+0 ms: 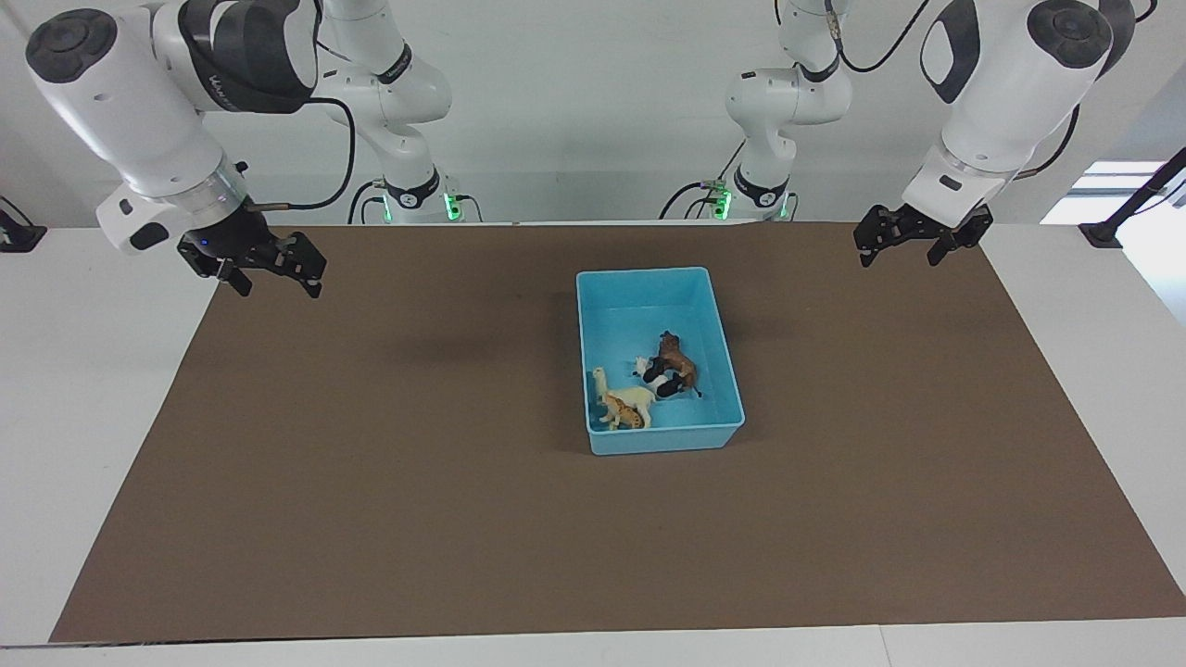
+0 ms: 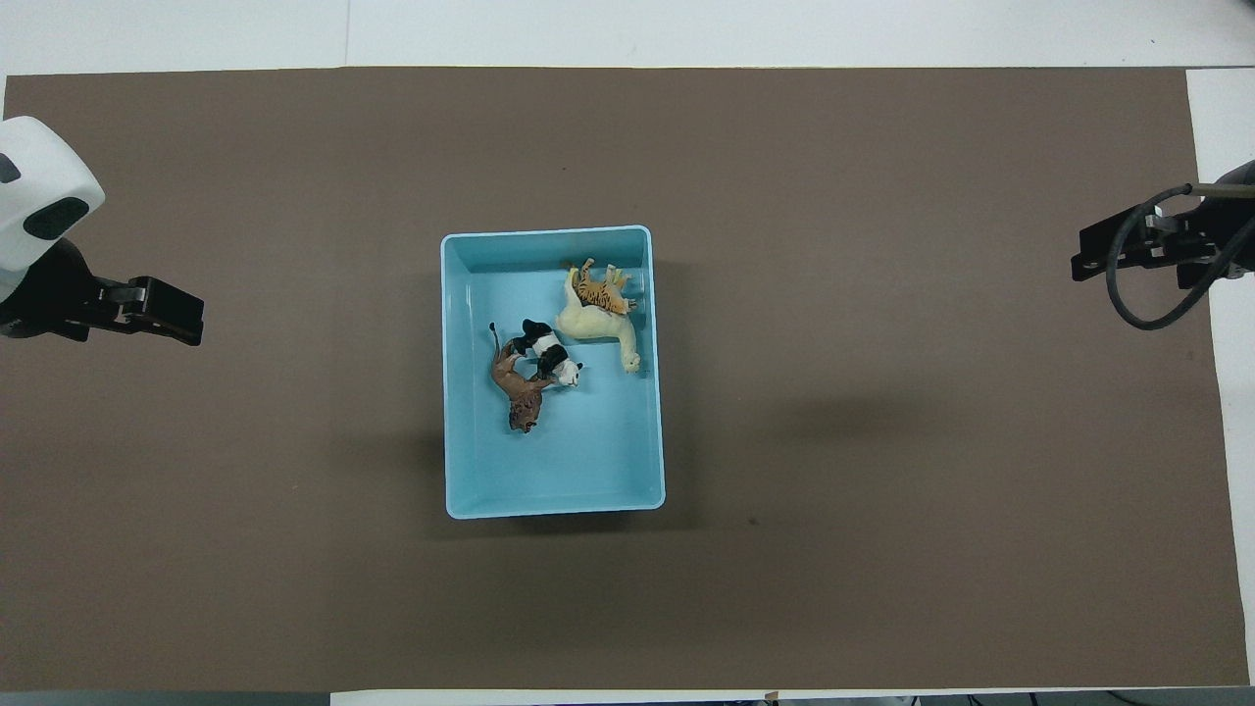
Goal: Put all toys into storage box
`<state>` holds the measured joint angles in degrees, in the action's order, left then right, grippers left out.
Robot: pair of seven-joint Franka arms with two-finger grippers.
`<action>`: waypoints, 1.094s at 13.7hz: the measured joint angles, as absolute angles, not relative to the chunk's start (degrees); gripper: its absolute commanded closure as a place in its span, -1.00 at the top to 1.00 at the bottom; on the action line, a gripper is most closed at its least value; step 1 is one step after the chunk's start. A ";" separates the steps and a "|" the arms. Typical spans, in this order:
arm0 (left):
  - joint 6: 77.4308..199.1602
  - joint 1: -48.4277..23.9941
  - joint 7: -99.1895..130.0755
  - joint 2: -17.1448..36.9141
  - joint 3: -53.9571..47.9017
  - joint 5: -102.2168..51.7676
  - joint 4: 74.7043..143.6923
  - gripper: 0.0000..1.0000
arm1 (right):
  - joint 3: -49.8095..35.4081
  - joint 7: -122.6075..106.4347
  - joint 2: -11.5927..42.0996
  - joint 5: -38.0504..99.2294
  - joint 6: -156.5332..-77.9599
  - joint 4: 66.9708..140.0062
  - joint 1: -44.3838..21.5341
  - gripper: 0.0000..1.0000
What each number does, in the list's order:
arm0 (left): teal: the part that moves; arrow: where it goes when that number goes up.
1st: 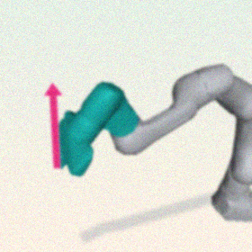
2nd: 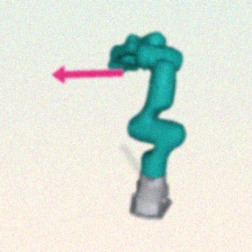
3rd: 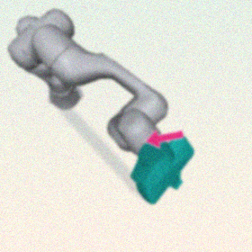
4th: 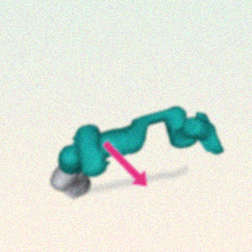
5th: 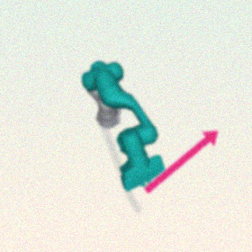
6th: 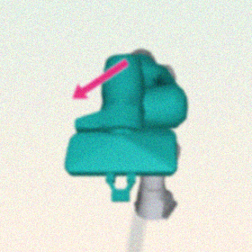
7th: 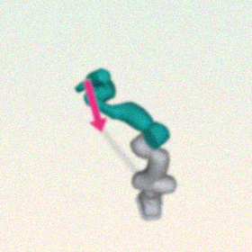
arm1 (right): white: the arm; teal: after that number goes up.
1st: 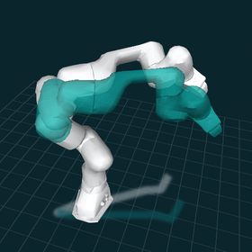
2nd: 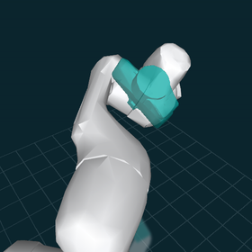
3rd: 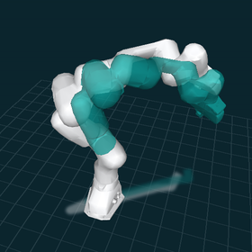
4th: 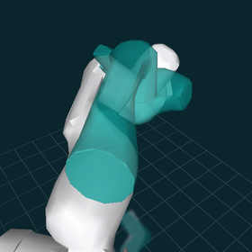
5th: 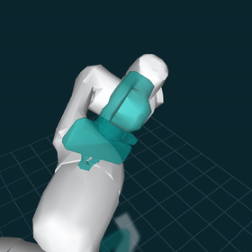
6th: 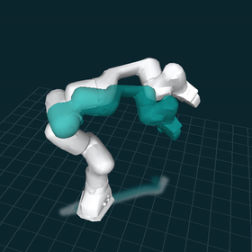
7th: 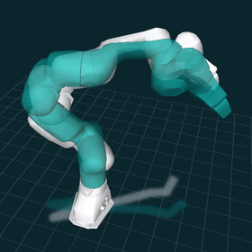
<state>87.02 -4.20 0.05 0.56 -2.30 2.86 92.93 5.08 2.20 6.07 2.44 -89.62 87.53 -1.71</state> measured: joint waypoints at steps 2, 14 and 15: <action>86.84 -4.28 0.05 0.57 -2.28 2.85 93.05 1.00 | 5.08 2.20 6.01 1.68 -90.31 87.59 -1.56 1.00; 91.69 -4.42 0.07 0.57 -1.79 1.42 93.30 1.00 | 4.99 1.60 5.27 0.65 -89.60 87.76 -1.34 1.00; 91.95 -4.20 0.07 0.56 -1.71 1.13 93.24 1.00 | 4.99 1.60 5.25 0.64 -89.60 87.82 -1.34 1.00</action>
<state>91.95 -4.20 0.07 0.56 -1.71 1.13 93.24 4.99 1.60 5.25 0.64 -89.60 87.82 -1.34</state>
